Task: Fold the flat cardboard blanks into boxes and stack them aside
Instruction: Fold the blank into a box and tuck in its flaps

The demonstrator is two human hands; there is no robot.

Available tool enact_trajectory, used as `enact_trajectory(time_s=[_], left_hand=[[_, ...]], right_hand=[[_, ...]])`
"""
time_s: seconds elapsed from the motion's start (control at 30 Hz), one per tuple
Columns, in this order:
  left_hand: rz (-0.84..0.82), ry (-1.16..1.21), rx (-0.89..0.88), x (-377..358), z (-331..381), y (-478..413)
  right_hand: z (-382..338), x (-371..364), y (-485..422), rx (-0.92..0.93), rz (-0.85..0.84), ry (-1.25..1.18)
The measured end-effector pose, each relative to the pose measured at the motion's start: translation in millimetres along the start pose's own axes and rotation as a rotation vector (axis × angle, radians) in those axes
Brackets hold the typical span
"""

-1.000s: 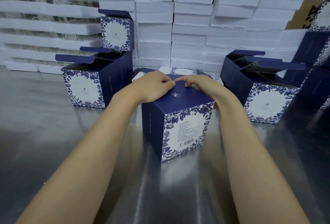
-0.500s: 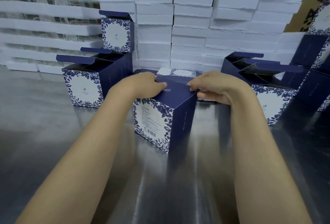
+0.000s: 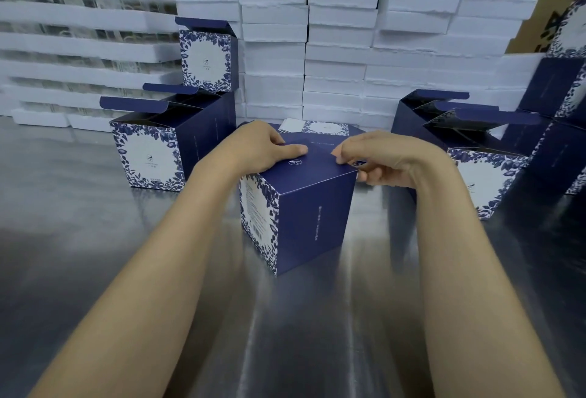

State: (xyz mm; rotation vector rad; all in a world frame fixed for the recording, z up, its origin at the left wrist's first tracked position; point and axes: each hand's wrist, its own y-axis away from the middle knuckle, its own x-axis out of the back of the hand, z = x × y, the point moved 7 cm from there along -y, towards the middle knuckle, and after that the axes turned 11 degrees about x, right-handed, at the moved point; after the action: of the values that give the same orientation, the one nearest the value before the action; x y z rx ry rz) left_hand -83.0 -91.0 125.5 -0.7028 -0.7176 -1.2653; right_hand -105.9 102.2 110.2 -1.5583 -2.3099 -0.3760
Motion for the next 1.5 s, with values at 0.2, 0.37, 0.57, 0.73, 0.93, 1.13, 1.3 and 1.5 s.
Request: enact_trajectory(time_s=[0.2,0.37,0.57,0.73,0.93,1.13,1.3,1.5], left_hand=[[0.003,-0.006,-0.027,0,2,-1],[-0.005,0.000,-0.052,0,3,0],[-0.019,-0.015,-0.076,-2,5,-1],[-0.032,0.032,-0.081,-2,3,-2],[0.043,0.058,-0.075,2,3,-1],[0.091,-0.179,0.026,23,-3,4],[-0.007,-0.358,0.088,26,-3,9],[0.027,-0.305,0.083,9,-2,0]], right_hand=[[6,-15,-12,0.032,0.060,-0.220],[6,-22,-17,0.058,0.023,-0.312],[-4,-26,-26,0.127,0.124,-0.188],[-1,-44,-31,0.109,0.070,-0.374],[8,-42,-32,0.074,0.069,-0.346],[1,-16,-27,0.106,0.275,-0.184],[-3,-7,-20,0.087,0.162,-0.017],[-14,-25,-4,0.114,-0.157,0.105]])
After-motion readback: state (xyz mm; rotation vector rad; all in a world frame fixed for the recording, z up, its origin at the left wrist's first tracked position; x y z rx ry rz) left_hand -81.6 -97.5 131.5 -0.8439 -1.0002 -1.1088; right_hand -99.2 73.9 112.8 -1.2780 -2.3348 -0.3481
